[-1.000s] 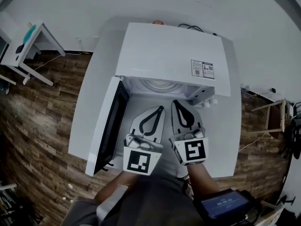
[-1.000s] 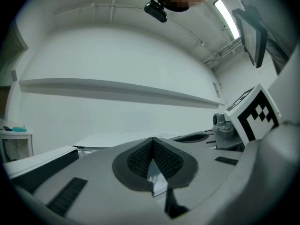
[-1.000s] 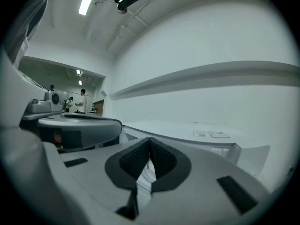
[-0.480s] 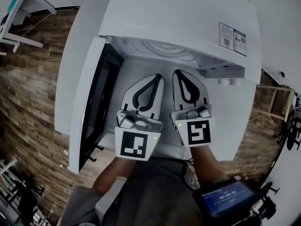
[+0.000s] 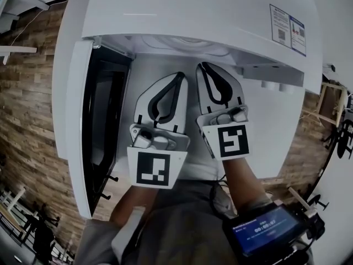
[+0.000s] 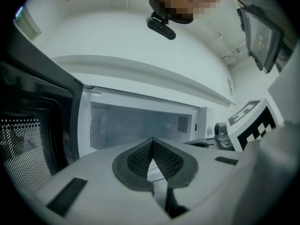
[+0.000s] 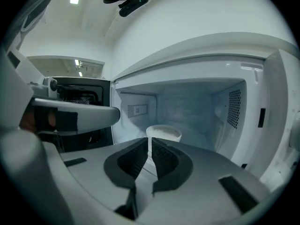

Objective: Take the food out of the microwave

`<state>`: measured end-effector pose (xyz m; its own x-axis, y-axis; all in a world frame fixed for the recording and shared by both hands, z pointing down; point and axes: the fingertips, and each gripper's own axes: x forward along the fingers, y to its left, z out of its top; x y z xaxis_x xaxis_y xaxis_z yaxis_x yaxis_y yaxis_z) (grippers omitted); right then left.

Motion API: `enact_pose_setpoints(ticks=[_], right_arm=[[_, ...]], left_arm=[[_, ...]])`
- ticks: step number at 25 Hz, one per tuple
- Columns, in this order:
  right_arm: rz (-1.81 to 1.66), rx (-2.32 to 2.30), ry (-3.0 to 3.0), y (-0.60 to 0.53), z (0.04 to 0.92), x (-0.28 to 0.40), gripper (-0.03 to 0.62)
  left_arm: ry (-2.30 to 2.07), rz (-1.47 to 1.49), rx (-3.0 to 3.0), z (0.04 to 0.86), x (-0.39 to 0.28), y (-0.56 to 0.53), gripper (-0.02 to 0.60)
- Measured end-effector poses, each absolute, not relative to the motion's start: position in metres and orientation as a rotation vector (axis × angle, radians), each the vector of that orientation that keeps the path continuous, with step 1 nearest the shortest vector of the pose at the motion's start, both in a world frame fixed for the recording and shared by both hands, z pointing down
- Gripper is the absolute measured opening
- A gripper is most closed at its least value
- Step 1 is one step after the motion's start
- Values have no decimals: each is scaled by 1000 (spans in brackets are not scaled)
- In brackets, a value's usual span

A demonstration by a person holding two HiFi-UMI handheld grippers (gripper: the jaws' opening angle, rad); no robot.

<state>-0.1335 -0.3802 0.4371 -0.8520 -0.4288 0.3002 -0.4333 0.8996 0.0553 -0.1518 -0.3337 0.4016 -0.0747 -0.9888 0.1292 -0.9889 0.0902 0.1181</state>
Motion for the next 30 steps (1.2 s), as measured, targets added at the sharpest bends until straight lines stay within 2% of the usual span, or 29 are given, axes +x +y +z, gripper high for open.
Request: enact_pose_setpoints(ticks=[10, 18, 20, 24, 30], right_arm=[[35, 621, -2736, -398, 449, -153, 140], [24, 674, -2700, -423, 457, -171, 461], [39, 680, -2695, -431, 460, -179, 502], [61, 708, -2693, -446, 460, -195, 528], [31, 745, -2681, -451, 470, -207, 526]], left_arm=[[-2144, 11, 1987, 413, -158, -342, 6], [-2141, 7, 1970, 416, -165, -351, 6], [-2136, 7, 1968, 417, -166, -350, 6], [-2127, 8, 1972, 416, -166, -348, 6], [-2129, -3, 1979, 411, -172, -344, 6]])
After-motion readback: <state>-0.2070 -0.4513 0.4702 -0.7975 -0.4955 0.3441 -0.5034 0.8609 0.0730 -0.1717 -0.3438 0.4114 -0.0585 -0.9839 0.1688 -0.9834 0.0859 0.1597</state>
